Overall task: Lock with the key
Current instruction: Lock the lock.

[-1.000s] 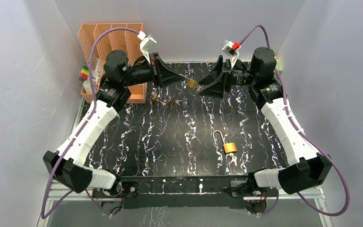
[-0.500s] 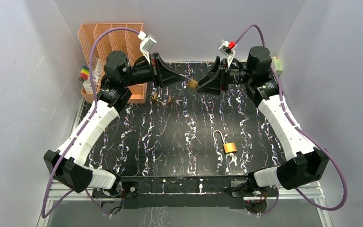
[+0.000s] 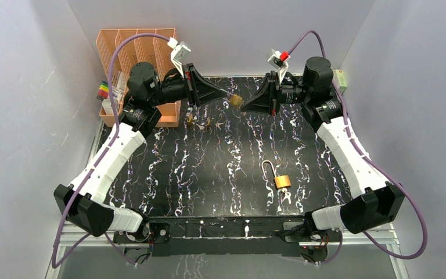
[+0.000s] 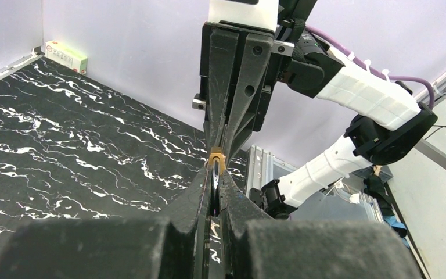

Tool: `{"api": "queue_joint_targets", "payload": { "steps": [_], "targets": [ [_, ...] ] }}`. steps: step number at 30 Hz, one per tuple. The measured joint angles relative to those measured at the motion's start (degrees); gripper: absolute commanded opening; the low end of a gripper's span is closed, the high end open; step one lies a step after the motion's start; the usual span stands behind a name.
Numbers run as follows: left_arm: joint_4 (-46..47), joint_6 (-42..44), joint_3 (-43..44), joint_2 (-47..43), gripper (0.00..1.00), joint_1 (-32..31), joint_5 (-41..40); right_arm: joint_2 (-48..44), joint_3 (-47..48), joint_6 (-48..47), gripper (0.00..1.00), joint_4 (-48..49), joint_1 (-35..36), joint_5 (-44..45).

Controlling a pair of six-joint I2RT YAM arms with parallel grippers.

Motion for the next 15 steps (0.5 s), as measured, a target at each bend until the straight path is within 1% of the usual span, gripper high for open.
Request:
{"api": "queue_joint_targets", "payload": {
  "steps": [7,15],
  "targets": [
    [-1.51,0.68,0.13,0.0,0.0,0.42,0.19,-2.93,-2.44,-1.2,0.0,-1.24,-1.11,0.95],
    [-3.34,1.31,0.25,-0.45,0.0,3.61,0.71,-8.2,-6.9,-1.5,0.0,-2.46,-7.55,1.1]
  ]
}}
